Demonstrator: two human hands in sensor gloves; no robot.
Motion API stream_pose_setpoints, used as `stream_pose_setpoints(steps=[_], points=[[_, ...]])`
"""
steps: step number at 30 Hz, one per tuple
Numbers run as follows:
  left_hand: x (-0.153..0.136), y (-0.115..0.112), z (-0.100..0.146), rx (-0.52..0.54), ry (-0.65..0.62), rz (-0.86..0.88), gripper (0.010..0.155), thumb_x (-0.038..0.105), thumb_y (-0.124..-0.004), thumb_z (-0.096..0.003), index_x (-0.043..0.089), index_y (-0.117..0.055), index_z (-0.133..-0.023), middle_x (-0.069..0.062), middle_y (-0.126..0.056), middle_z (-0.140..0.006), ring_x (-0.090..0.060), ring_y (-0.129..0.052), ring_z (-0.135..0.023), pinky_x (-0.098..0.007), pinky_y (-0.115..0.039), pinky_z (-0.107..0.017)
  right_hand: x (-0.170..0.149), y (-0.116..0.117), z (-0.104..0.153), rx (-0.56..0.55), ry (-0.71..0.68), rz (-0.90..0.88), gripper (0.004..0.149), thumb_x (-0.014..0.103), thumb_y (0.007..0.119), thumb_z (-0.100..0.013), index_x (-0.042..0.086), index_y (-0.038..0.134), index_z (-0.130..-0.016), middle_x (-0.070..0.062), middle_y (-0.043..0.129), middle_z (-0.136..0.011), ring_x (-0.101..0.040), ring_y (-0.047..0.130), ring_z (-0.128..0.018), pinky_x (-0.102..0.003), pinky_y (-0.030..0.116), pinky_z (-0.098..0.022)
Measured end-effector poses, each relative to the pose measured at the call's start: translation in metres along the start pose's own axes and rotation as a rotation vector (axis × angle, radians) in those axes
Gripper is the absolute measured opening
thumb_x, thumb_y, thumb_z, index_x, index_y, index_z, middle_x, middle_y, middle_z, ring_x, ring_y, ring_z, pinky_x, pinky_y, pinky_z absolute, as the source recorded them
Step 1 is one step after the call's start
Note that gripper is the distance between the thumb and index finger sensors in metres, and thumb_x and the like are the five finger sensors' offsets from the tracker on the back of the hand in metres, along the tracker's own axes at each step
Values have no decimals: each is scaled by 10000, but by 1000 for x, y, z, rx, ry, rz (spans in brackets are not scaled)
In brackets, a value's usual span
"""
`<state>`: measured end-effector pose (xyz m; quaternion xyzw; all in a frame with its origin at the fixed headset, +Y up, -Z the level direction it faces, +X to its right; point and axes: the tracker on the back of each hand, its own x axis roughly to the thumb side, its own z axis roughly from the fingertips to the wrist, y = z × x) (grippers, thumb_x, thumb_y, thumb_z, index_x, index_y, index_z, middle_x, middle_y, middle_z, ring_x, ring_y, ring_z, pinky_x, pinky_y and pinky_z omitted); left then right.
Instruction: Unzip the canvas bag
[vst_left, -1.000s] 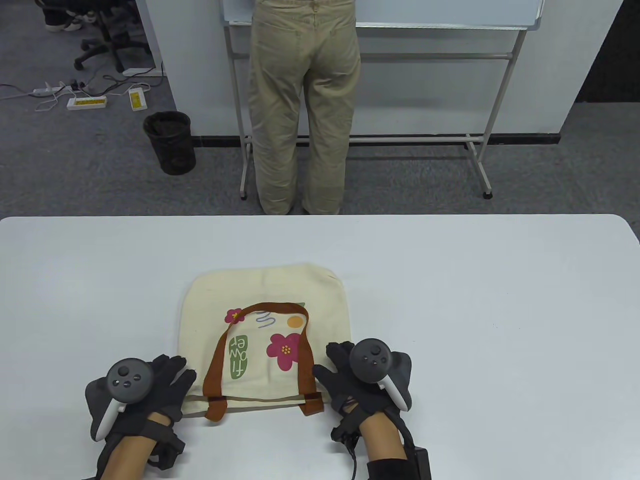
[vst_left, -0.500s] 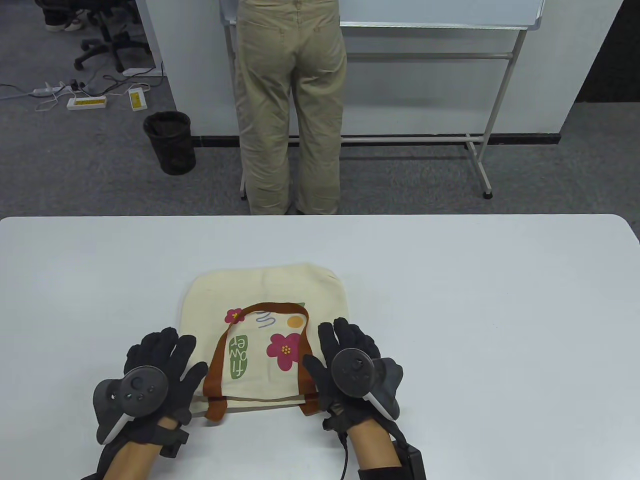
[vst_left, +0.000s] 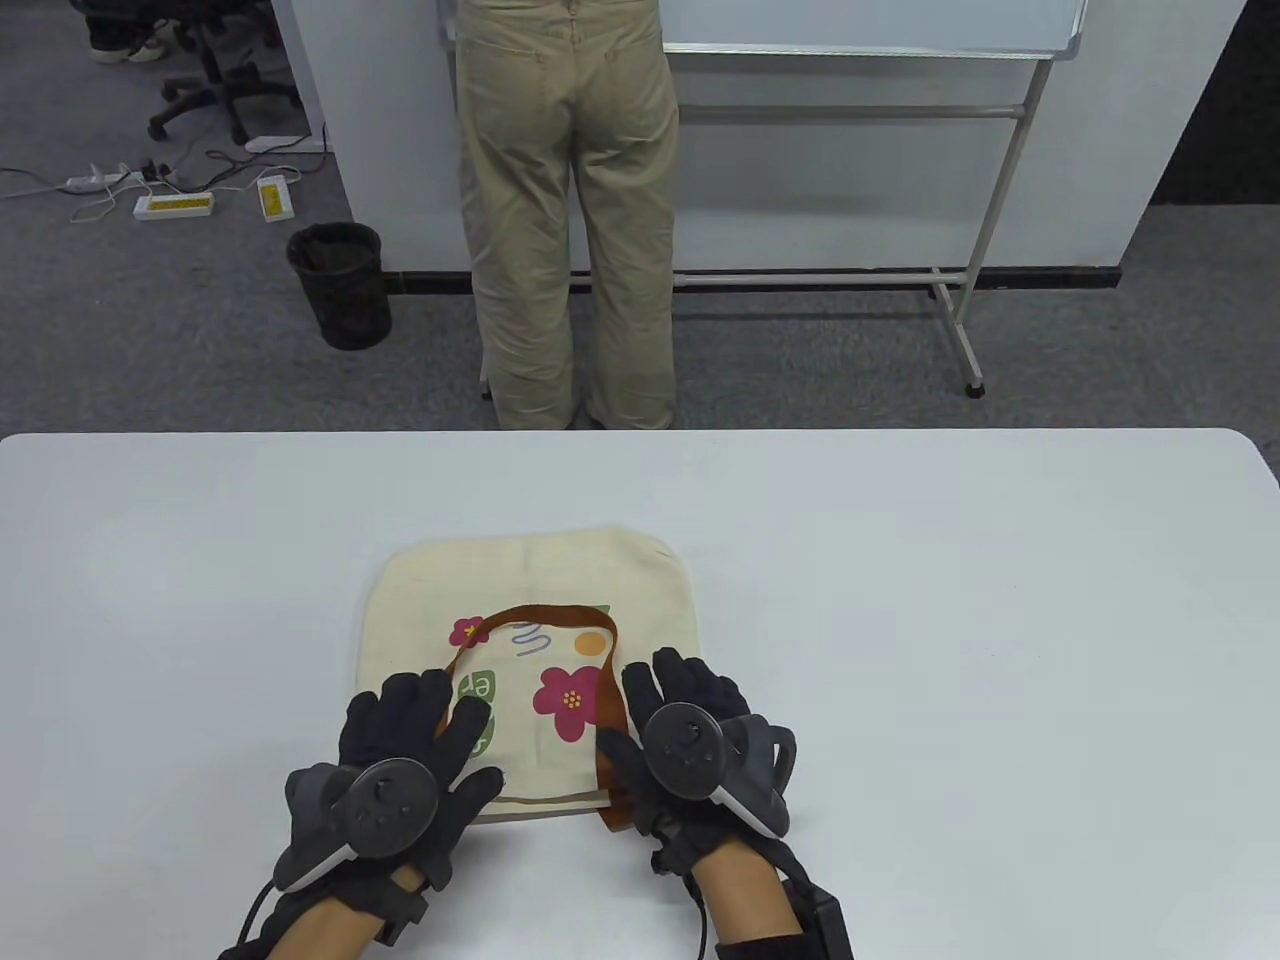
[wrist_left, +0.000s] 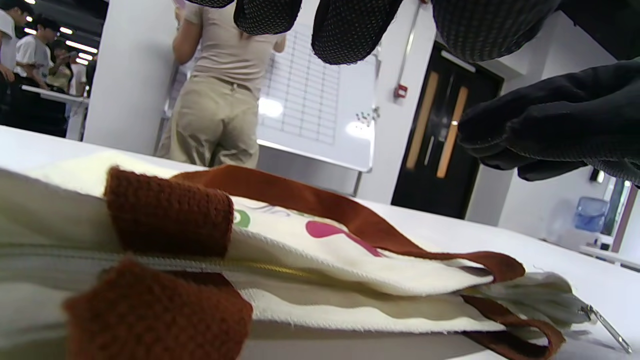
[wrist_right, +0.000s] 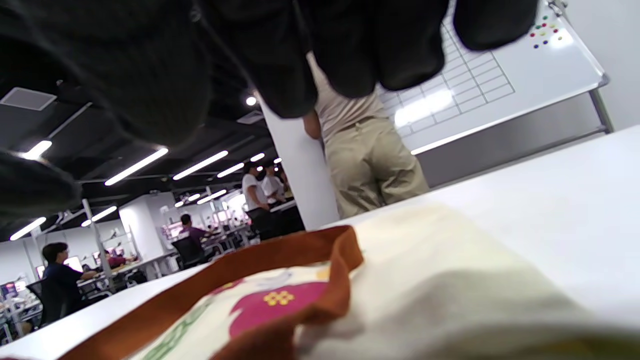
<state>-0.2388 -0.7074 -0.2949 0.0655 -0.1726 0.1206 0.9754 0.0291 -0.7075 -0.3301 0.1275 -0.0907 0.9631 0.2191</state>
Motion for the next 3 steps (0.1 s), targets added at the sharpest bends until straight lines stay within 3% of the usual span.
stream_pose_setpoints(steps=[3], points=[[0,-4,-2,-21,3,1,703,591,-662,-476,206,-593,-1060,-205,-418,-1180,-501,-358,-1071,-718,-240,-723,-2,1,-1,14,6,3,707,494,841,-414,108,679,-984,-205,549,-1047,-473,593,-947,-669,460,-658]])
